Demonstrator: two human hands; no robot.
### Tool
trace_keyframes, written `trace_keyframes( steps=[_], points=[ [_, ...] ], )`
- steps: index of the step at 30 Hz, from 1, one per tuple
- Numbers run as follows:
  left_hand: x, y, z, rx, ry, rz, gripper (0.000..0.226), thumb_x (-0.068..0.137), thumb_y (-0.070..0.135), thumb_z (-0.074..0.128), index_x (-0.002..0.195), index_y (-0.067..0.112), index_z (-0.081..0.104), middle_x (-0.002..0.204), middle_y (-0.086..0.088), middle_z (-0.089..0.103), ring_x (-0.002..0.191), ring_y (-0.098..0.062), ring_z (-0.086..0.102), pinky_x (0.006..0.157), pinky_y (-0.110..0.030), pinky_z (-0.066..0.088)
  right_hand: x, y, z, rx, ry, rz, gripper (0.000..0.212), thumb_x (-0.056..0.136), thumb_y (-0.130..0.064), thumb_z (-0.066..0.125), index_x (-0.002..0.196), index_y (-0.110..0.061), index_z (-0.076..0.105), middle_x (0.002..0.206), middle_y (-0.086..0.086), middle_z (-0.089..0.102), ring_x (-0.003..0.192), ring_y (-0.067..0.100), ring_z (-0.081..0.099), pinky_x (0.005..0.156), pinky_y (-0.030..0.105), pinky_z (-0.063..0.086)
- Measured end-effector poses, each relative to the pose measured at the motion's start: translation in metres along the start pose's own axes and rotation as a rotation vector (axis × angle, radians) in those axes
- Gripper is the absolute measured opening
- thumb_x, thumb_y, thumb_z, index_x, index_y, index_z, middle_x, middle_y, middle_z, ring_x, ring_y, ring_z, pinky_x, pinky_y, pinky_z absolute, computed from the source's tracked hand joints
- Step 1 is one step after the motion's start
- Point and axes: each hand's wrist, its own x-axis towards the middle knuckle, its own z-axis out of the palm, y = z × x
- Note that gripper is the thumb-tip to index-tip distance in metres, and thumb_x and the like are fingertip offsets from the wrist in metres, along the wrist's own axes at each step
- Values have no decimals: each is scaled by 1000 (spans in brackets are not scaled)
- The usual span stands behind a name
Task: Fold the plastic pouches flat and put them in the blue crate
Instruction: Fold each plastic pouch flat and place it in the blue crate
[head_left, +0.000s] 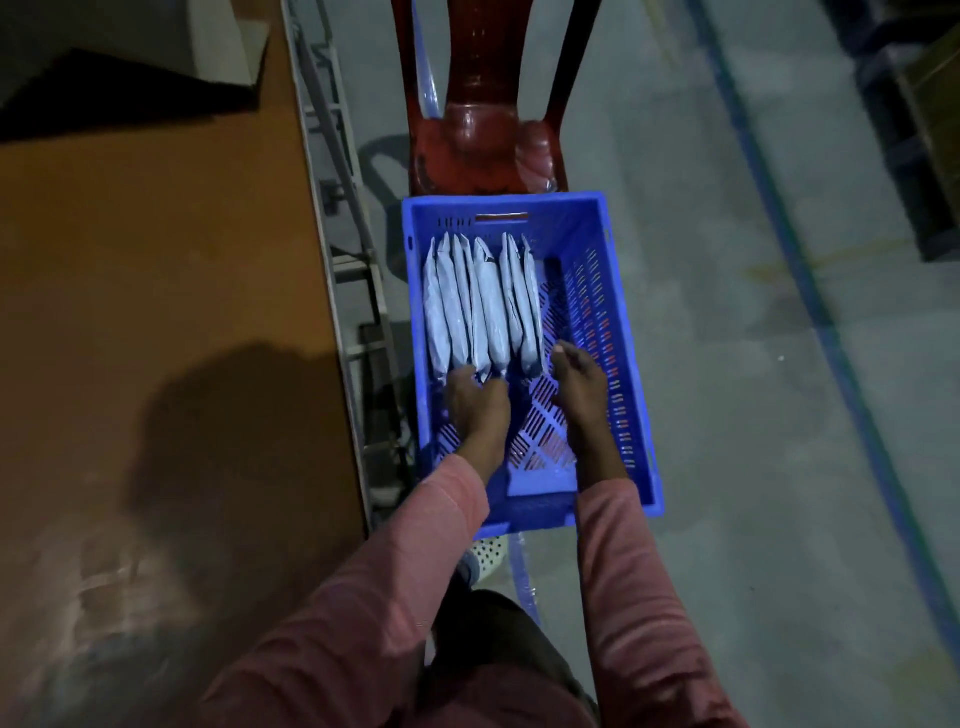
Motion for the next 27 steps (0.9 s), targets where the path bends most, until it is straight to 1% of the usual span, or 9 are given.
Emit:
trace_keyframes(
  steps=[2,4,6,8,12,16,20,22,27],
  points=[
    [-17,9,-19,83,-74,141,47,64,27,61,110,27,57,119,-9,64,108,-29,64,97,-48,53,-22,-3,-4,5,11,-55,12,98,-28,64,104,-24,72,102,3,73,99,20,66,85,41,51],
    [-45,28,-44,131,-100,317,44,76,16,66,119,20,59,122,-9,59,107,-26,62,96,-43,51,-45,-9,-5,2,12,-113,9,96,-29,64,95,-26,72,92,-3,73,92,18,66,84,44,52],
    [-64,41,-72,149,-123,494,40,82,5,66,121,15,59,120,-10,61,103,-25,62,93,-43,52,-67,-16,-3,-11,6,-164,21,93,-37,66,106,-22,74,99,-1,75,97,17,68,90,48,55],
    [-77,46,-106,143,-158,625,38,84,1,65,119,14,59,117,-7,64,99,-21,61,90,-42,54,-90,-23,3,-31,-16,-213,29,91,-40,67,112,-21,74,106,1,75,104,21,70,95,53,55],
    [-96,45,-183,174,-111,808,37,81,25,60,118,30,60,115,9,66,102,-11,64,87,-39,56,-140,-42,24,-66,-37,-316,33,85,-52,65,109,-31,74,102,-3,76,99,21,71,92,52,57],
    [-98,40,-261,224,-19,914,37,83,28,60,119,36,59,118,17,63,110,-6,62,91,-45,56,-198,-66,63,-67,-78,-461,31,92,-42,63,113,-23,74,96,0,75,93,21,71,81,42,57],
    [-91,37,-342,250,48,977,33,90,23,63,122,31,60,121,16,57,119,-8,56,94,-46,53,-253,-81,121,-81,-133,-547,25,96,-39,61,114,-25,73,102,-5,75,97,15,71,88,39,57],
    [-83,34,-385,251,81,973,33,92,19,66,121,34,59,121,17,57,119,-9,56,94,-47,54,-281,-84,155,-107,-155,-588,24,97,-38,61,115,-27,73,103,-7,74,97,13,70,88,34,55],
    [-59,29,-491,313,164,949,32,88,32,59,117,46,55,120,23,57,118,-7,56,90,-46,57,-345,-80,241,-242,-260,-720,24,101,-36,59,120,-28,71,116,-9,68,103,5,63,82,19,49]
  ],
)
